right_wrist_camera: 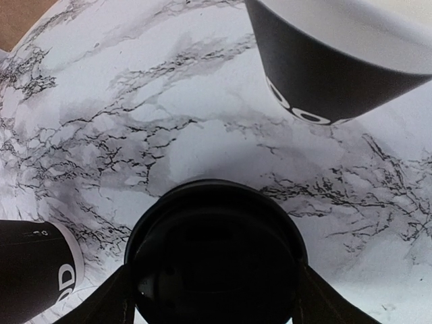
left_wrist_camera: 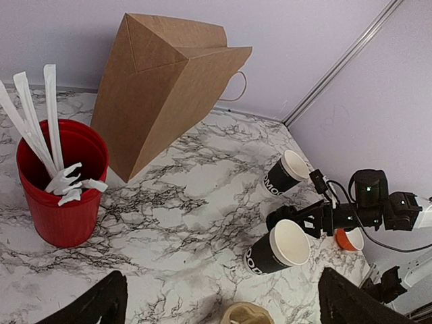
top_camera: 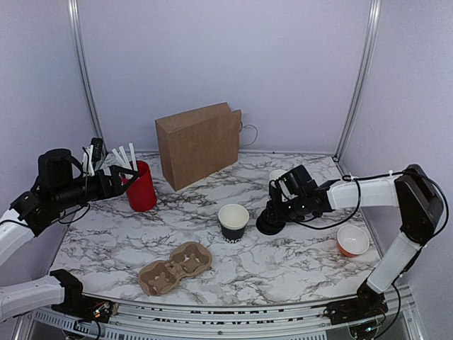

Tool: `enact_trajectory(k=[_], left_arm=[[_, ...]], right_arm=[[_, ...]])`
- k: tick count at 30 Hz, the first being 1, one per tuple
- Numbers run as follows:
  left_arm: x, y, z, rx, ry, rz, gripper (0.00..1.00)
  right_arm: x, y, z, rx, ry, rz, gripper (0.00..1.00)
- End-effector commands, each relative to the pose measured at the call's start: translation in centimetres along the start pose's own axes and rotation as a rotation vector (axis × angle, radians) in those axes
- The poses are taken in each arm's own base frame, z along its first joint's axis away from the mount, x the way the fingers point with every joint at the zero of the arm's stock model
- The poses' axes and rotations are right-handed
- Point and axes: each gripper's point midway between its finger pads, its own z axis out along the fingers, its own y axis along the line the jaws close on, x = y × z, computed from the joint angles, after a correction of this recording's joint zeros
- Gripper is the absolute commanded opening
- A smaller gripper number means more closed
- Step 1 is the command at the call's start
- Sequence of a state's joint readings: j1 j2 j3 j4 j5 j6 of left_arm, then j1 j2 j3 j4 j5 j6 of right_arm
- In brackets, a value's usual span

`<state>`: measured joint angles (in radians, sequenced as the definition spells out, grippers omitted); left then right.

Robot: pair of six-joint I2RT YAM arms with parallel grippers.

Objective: Pack the takeout coffee

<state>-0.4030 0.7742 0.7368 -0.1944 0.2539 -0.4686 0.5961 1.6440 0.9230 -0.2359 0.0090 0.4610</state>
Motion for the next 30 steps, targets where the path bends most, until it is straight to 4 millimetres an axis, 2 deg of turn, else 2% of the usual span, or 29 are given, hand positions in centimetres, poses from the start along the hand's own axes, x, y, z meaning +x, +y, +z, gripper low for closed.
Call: enact_trajectory(k=[1, 6, 14, 22, 30], left_arm=[[0.9, 0.7, -0.1, -0.023, 0.007, -0.010, 0.99], [1.5, 1.0, 0.0, -0.030, 0.016, -0.011, 0.99], [1.9, 1.4, -0.2, -0.041, 0.014, -0.001, 0.99], [2.1, 1.8, 0.1, -0.055, 0.021, 0.008, 0.99], [2.4, 2.1, 0.2, -0.063, 0.029, 0.009, 0.99]], right_arm=[[-1.2, 0.1, -0.7, -0.016, -0.054, 0.020, 0.74], [-1.3, 0.0, -0.9, -0.014, -0.058, 0.022, 0.79], [-1.5, 0.0, -1.1, -0.011, -0.070, 0.033, 0.78], [-1.3, 0.3, -0.5, -0.009, -0.046, -0.001, 0.82], [-1.5, 0.3, 0.2, 0.011, -0.032, -0.013, 0.82]])
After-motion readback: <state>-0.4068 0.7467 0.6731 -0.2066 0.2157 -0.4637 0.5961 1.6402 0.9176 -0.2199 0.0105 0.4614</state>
